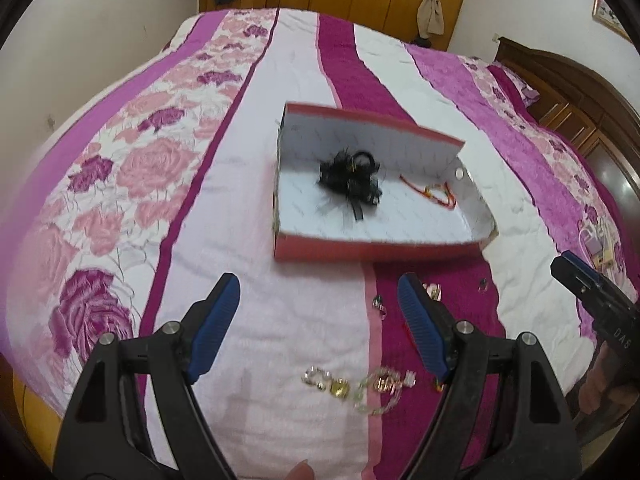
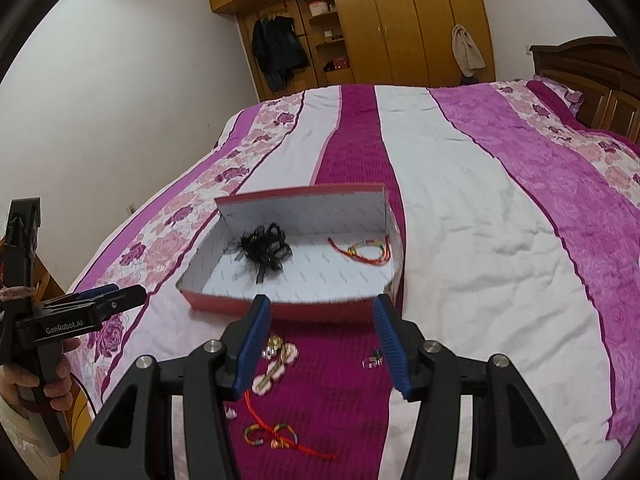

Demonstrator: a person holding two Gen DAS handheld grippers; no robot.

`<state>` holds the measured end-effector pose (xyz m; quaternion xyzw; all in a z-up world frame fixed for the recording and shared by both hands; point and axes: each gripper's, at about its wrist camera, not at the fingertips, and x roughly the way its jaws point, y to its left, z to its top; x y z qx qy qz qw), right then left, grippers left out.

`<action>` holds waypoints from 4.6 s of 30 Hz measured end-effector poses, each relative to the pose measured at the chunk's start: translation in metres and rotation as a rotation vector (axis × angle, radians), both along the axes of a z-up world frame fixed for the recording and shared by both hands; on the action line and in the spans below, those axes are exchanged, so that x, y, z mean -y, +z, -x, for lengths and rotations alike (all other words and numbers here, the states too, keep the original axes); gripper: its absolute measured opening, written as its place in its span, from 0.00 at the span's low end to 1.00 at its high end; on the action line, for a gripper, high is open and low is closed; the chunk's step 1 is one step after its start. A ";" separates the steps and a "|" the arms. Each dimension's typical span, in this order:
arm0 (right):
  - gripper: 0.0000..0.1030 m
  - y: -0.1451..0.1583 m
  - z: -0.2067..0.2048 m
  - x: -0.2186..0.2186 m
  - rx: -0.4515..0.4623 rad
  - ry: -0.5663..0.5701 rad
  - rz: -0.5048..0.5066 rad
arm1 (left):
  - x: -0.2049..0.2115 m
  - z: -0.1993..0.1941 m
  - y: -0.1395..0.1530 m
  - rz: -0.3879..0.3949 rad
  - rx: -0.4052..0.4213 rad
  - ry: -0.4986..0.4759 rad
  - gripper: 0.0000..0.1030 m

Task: Organize jewelry
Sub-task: 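Move the left gripper to the gold pearl earring and grasp it, then grasp the green-bead earring hook with the right gripper, then carry the gold earring with the left gripper while the right carries the green earring over the box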

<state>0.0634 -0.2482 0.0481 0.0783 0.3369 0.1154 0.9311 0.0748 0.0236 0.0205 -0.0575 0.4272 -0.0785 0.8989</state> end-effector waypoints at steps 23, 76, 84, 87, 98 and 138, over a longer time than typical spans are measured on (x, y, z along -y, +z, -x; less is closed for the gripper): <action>0.55 -0.054 0.021 0.015 -0.137 -0.031 -0.028 | 0.019 0.019 -0.071 -0.112 -0.163 -0.066 0.70; 0.32 -0.103 -0.055 0.010 -0.229 -0.056 0.062 | 0.013 0.016 -0.056 -0.036 -0.070 -0.074 0.01; 0.20 -0.117 -0.058 0.004 -0.241 -0.020 0.093 | 0.014 0.016 -0.054 -0.028 -0.064 -0.070 0.01; 0.20 -0.115 -0.054 0.005 -0.236 -0.006 0.074 | 0.014 0.017 -0.051 -0.019 -0.057 -0.070 0.01; 0.19 -0.078 -0.024 0.005 -0.139 0.031 0.004 | 0.021 0.019 -0.035 0.009 -0.010 -0.082 0.01; 0.19 0.014 -0.031 -0.026 0.271 -0.003 0.039 | 0.040 -0.017 0.027 0.006 0.450 0.022 0.01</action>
